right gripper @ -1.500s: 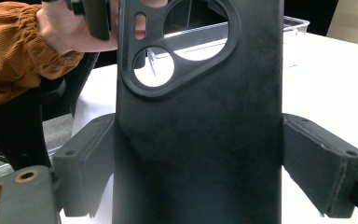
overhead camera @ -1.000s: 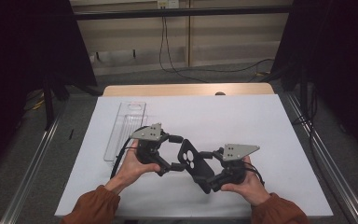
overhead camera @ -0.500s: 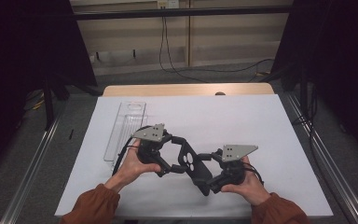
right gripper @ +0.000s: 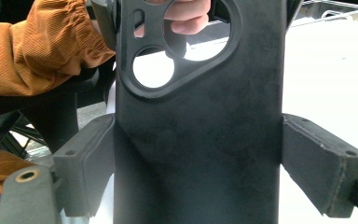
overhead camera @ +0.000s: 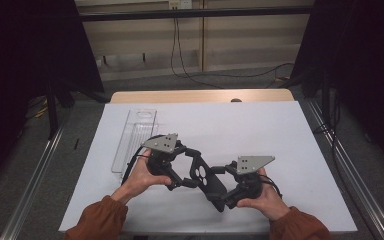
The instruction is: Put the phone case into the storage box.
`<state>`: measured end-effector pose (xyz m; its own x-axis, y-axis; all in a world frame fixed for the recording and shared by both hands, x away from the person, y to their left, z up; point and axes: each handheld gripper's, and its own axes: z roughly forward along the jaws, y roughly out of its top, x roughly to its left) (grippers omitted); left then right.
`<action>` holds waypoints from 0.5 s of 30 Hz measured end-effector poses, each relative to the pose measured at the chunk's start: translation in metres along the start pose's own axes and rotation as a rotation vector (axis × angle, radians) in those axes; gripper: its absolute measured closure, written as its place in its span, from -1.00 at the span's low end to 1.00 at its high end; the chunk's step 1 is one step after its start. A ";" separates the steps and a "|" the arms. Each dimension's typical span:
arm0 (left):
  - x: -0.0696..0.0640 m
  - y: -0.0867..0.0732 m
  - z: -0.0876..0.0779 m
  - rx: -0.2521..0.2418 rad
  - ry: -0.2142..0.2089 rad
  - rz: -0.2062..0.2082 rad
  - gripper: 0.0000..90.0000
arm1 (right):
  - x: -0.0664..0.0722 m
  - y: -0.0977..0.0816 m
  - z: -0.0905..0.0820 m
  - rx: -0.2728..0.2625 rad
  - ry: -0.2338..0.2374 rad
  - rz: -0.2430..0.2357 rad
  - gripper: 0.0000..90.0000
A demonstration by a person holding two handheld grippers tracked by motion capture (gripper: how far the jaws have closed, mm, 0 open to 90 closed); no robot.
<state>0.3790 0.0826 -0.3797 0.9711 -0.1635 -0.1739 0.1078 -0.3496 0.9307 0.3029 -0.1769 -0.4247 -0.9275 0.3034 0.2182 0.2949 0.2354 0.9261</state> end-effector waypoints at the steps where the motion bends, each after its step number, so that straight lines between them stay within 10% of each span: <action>1: 0.000 0.000 0.000 -0.001 -0.003 0.003 -0.84 | 0.000 0.000 0.000 0.001 0.002 0.000 -0.68; 15: -0.002 -0.001 0.003 0.011 -0.046 0.018 -0.79 | 0.000 -0.001 0.001 0.020 0.038 0.003 -0.68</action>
<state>0.3769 0.0807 -0.3809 0.9620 -0.2117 -0.1724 0.0884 -0.3560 0.9303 0.3026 -0.1757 -0.4261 -0.9345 0.2692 0.2330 0.3021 0.2532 0.9190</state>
